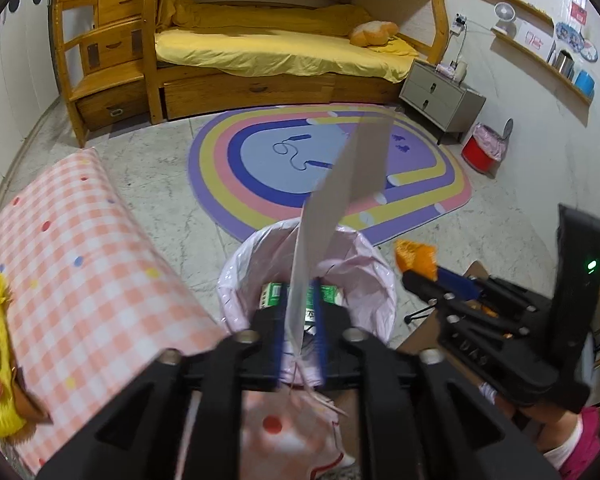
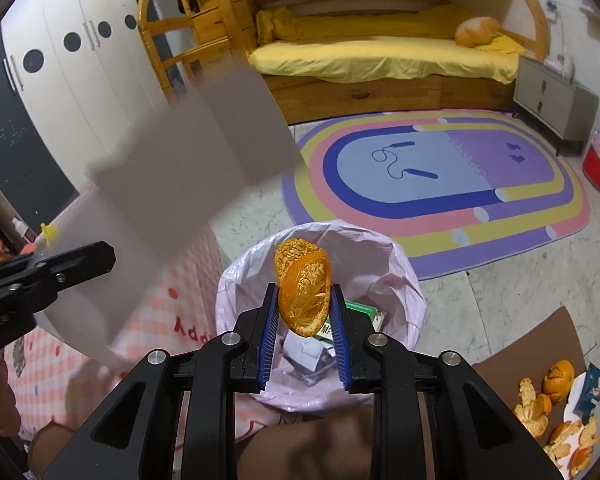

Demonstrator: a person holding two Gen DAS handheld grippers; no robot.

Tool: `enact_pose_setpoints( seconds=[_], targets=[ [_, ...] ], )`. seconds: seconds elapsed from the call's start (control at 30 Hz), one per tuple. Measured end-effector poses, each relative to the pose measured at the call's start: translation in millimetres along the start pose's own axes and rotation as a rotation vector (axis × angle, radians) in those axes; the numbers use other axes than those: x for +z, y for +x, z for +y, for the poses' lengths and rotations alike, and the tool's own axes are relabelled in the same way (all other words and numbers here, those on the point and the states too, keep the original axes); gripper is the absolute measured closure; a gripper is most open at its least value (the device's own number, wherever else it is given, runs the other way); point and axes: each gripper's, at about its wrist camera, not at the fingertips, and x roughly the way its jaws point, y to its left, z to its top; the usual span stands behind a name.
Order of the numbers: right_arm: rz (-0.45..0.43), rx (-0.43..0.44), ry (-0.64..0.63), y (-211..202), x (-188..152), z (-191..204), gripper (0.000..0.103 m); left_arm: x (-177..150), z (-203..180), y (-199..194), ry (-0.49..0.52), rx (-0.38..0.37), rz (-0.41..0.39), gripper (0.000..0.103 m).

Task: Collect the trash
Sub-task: 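Carry packet and peel over the pink bin and open both tools, then bring both open tools back over the table items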

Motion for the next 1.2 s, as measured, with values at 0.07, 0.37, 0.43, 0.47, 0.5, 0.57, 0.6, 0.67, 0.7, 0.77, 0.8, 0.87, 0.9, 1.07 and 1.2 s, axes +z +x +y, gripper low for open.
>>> enact_pose_setpoints(
  seconds=[0.07,0.37,0.43,0.47,0.5,0.57,0.6,0.67,0.7,0.77,0.8,0.87,0.9,1.07,1.2],
  targets=[
    [0.015,-0.018,-0.001,6.9,0.6,-0.7,0.058,0.8,7.1,-5.1,-0.028,0.010,-0.029,0.049],
    [-0.008,-0.034,-0.003,-15.8,-3.2,1.6,0.048,-24.5,43.8,-36.4,-0.122,0.158,-0.048,0.049],
    [-0.024,-0.024,-0.018,-27.4,-1.7,7.0,0.048,-29.8,50.8,-48.4,-0.145,0.174,-0.060,0.049],
    [-0.032,-0.018,-0.028,-34.3,-0.9,12.4,0.048,-34.1,53.7,-56.7,-0.154,0.180,-0.070,0.049],
    [-0.043,-0.010,-0.041,-42.3,-0.8,18.2,0.048,-37.2,57.2,-62.2,-0.159,0.187,-0.076,0.049],
    [-0.060,0.011,-0.059,-54.1,0.3,29.3,0.048,-44.0,60.8,-76.2,-0.167,0.208,-0.092,0.049],
    [-0.066,0.022,-0.067,-58.9,0.4,35.0,0.048,-47.3,62.2,-83.8,-0.171,0.216,-0.100,0.049],
    [-0.082,0.053,-0.097,-70.7,-0.8,51.4,0.048,-56.5,66.0,-98.3,-0.177,0.237,-0.116,0.049],
    [-0.089,0.071,-0.119,-76.6,-2.3,62.0,0.048,-61.9,67.8,-106.2,-0.180,0.248,-0.125,0.048],
    [-0.095,0.097,-0.152,-83.7,-4.4,79.7,0.048,-74.3,72.9,-121.7,-0.197,0.276,-0.139,0.043],
    [-0.095,0.111,-0.168,-86.5,-5.7,88.6,0.048,-78.1,75.0,-126.4,-0.205,0.286,-0.142,0.041],
    [-0.094,0.142,-0.206,-91.1,-8.5,109.3,0.048,-92.7,82.9,-139.5,-0.230,0.313,-0.149,0.040],
    [-0.093,0.153,-0.223,-93.0,-10.0,118.5,0.048,-99.6,88.0,-145.1,-0.243,0.327,-0.153,0.039],
    [-0.072,0.216,-0.306,-94.0,-20.0,167.1,0.048,-135.6,116.2,-169.0,-0.319,0.405,-0.152,0.035],
    [-0.055,0.247,-0.366,-88.4,-31.3,205.0,0.048,-163.0,144.3,-183.6,-0.411,0.468,-0.146,0.029]
  ],
)
